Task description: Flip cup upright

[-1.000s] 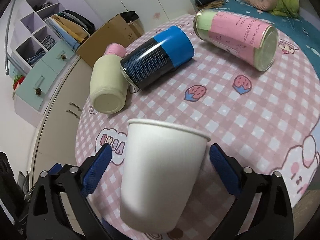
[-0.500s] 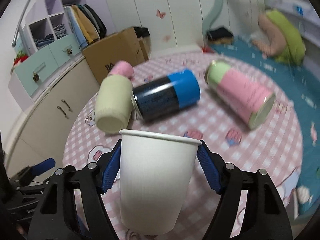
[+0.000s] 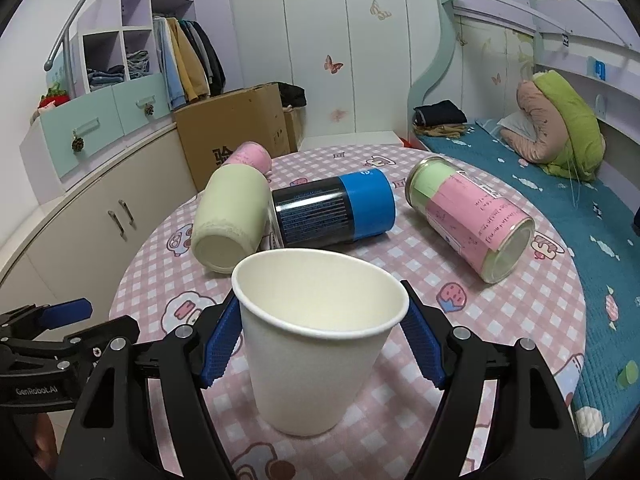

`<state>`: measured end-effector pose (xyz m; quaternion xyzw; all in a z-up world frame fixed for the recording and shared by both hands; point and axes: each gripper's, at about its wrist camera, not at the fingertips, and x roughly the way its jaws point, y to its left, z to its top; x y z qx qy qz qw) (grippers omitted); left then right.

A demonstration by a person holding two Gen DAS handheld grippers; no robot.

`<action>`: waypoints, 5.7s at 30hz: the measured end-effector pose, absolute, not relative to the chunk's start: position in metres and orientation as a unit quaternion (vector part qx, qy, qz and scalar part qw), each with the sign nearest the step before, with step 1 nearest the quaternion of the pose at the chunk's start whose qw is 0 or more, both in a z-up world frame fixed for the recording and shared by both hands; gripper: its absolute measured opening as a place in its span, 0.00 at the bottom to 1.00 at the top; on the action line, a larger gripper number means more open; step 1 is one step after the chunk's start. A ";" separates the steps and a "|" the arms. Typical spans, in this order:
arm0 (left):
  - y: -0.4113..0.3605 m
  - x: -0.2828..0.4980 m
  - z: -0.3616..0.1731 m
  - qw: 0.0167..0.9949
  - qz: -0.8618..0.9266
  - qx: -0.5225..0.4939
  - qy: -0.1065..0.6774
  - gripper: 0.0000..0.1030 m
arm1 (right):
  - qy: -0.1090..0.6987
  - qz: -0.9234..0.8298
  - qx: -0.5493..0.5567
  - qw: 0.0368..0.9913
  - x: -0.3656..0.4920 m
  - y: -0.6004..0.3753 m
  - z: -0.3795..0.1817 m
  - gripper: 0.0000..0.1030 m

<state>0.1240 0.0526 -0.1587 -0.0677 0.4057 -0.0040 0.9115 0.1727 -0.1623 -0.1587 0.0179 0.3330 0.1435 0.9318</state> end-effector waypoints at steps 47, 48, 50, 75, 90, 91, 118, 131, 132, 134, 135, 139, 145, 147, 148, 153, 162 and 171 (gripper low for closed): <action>0.002 -0.051 -0.007 0.986 -0.019 -0.003 0.168 0.94 | 0.182 0.142 0.025 0.973 -0.030 -0.200 0.006 0.94; 0.002 -0.053 -0.006 0.986 -0.020 -0.002 0.165 0.94 | 0.179 0.142 0.025 0.973 -0.032 -0.201 0.007 0.94; 0.000 -0.057 -0.003 0.987 -0.021 -0.003 0.158 0.94 | 0.171 0.141 0.025 0.975 -0.037 -0.202 0.011 0.94; -0.006 -0.064 0.007 0.991 -0.017 0.002 0.136 0.94 | 0.151 0.141 0.025 0.978 -0.048 -0.203 0.017 0.94; -0.004 -0.060 0.009 0.991 -0.014 0.002 0.136 0.94 | 0.153 0.143 0.027 0.977 -0.043 -0.201 0.022 0.94; -0.005 -0.059 0.010 0.991 -0.013 0.001 0.136 0.94 | 0.153 0.143 0.028 0.977 -0.043 -0.201 0.022 0.94; -0.001 -0.051 0.003 0.992 -0.006 0.004 0.126 0.94 | 0.162 0.143 0.033 0.976 -0.030 -0.197 0.010 0.94; 0.001 -0.050 -0.001 0.992 -0.003 0.005 0.126 0.94 | 0.164 0.143 0.035 0.975 -0.028 -0.195 0.006 0.94; 0.001 -0.050 -0.001 0.992 -0.003 0.005 0.125 0.94 | 0.164 0.143 0.035 0.975 -0.028 -0.196 0.007 0.94; 0.001 -0.050 -0.001 0.992 -0.003 0.005 0.126 0.94 | 0.164 0.143 0.036 0.975 -0.028 -0.196 0.007 0.94; 0.001 -0.050 -0.001 0.992 -0.003 0.005 0.126 0.94 | 0.164 0.143 0.035 0.975 -0.028 -0.194 0.006 0.94; 0.001 -0.050 -0.001 0.992 -0.004 0.005 0.126 0.94 | 0.164 0.143 0.036 0.975 -0.028 -0.195 0.006 0.94; 0.001 -0.049 -0.002 0.992 -0.003 0.005 0.127 0.94 | 0.164 0.142 0.035 0.975 -0.028 -0.197 0.006 0.94; 0.001 -0.050 -0.001 0.992 -0.002 0.005 0.126 0.94 | 0.166 0.143 0.035 0.975 -0.027 -0.197 0.005 0.94; 0.001 -0.050 -0.001 0.992 -0.002 0.005 0.125 0.94 | 0.165 0.143 0.036 0.975 -0.028 -0.198 0.005 0.94; 0.002 -0.050 -0.002 0.992 -0.003 0.005 0.125 0.94 | 0.165 0.143 0.036 0.975 -0.028 -0.196 0.005 0.94; 0.002 -0.049 -0.001 0.992 -0.002 0.006 0.124 0.94 | 0.164 0.143 0.035 0.975 -0.028 -0.197 0.005 0.94; 0.003 -0.048 -0.001 0.992 -0.001 0.006 0.126 0.94 | 0.164 0.143 0.036 0.975 -0.027 -0.196 0.005 0.94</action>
